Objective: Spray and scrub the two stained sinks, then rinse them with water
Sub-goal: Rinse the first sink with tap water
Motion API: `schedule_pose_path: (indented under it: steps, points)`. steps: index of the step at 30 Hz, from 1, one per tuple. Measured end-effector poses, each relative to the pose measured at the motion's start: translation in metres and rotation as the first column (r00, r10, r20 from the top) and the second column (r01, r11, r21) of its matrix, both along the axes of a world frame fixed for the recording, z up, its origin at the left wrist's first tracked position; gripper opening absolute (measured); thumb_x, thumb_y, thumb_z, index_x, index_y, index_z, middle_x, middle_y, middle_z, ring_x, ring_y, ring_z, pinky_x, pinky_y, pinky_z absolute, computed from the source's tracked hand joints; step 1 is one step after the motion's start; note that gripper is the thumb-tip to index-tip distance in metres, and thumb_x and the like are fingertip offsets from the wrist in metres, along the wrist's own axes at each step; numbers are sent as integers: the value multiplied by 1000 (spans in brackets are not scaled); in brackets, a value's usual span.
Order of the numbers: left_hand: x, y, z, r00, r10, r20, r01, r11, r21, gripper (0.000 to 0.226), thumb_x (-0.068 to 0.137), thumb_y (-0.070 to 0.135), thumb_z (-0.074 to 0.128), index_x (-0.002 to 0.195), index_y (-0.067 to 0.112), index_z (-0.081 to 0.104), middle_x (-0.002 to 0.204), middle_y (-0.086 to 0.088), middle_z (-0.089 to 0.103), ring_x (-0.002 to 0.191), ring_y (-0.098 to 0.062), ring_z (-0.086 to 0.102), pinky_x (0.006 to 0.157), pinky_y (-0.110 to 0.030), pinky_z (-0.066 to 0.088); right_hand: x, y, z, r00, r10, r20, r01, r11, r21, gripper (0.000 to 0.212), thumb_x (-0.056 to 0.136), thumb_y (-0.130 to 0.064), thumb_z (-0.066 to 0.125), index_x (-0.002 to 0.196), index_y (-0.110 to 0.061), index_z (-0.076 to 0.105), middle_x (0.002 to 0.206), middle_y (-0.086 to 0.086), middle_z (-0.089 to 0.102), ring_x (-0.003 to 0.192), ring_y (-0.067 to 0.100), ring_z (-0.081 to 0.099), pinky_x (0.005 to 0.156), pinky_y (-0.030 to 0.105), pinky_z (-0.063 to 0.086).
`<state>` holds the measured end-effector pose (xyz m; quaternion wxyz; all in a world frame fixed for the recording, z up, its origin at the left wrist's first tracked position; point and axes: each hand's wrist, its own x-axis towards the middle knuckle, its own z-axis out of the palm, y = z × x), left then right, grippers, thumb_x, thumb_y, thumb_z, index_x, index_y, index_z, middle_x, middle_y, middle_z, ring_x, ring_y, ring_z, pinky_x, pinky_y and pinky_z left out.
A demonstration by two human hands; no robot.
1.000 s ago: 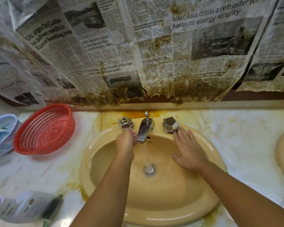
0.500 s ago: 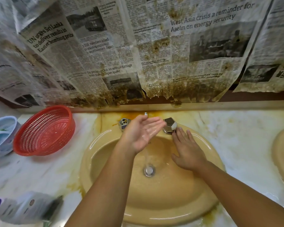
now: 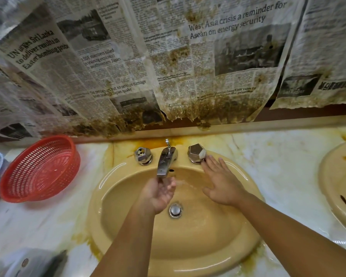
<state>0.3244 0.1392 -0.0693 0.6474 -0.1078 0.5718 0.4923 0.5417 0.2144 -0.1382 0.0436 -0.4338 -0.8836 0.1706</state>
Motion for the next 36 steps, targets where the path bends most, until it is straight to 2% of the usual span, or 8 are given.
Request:
schedule_pose_path:
  steps: [6,10,13,21,24,27,30,36]
  points:
    - [-31,-13,28,999,27,-18,-26,998,63,23,97,11,52,77,2,59,57,-8,56,36,-8,48,30,-12,34,-1,0,-2,999,-15,-46,15,1000,7,93,93,-49,52,165,-14,5,172,8,-7,157,14,-15,124,32,-20]
    - [12,25,66,1000,-28,4,25,952,306,31,105,12,49,115,-15,60,99,-28,72,77,-32,74,56,-28,60,-2,-2,0,1000,-15,-22,15,1000,19,94,90,-50,51,165,-12,9,172,10,-4,159,18,-11,125,36,-18]
    - [48,64,72,954,-214,-209,266,927,265,40,108,22,45,121,-13,61,119,-30,68,107,-38,70,86,-39,61,3,1,-1,1000,10,-14,-10,1000,2,94,87,-51,45,165,-13,8,172,8,-5,158,17,-12,125,34,-18]
    - [4,34,46,415,61,-908,118,986,120,27,99,27,52,85,19,74,88,-6,75,81,-20,68,77,-38,57,2,0,0,1000,20,13,-20,1000,7,93,91,-49,47,165,-13,5,172,8,-8,158,17,-15,126,38,-15]
    - [-7,11,16,699,-3,-715,28,999,22,23,97,20,52,89,14,72,95,-14,73,78,-25,63,72,-36,54,-1,-2,1,998,23,60,-24,999,23,94,91,-49,48,165,-12,4,171,10,-8,158,18,-16,126,41,-15]
    - [7,-4,1,982,-36,-187,34,999,-13,26,105,18,54,98,-4,65,88,-19,67,71,-26,66,63,-30,61,-1,-6,3,994,35,101,-39,998,44,92,94,-48,48,165,-11,2,171,10,-8,158,19,-15,126,42,-15]
    - [10,-14,0,995,86,53,-89,995,51,30,107,19,49,96,-8,60,90,-24,67,64,-22,60,43,-21,52,1,-9,2,992,42,122,-49,997,56,90,96,-44,48,165,-12,-1,171,9,-11,156,17,-18,126,41,-15]
    - [-32,-10,25,972,215,-91,-200,968,152,26,105,12,45,95,-6,61,66,-15,65,44,-14,59,40,-16,46,-2,-32,-13,994,-37,98,20,985,170,86,89,-44,33,164,-8,12,172,12,6,159,22,-2,126,45,-7]
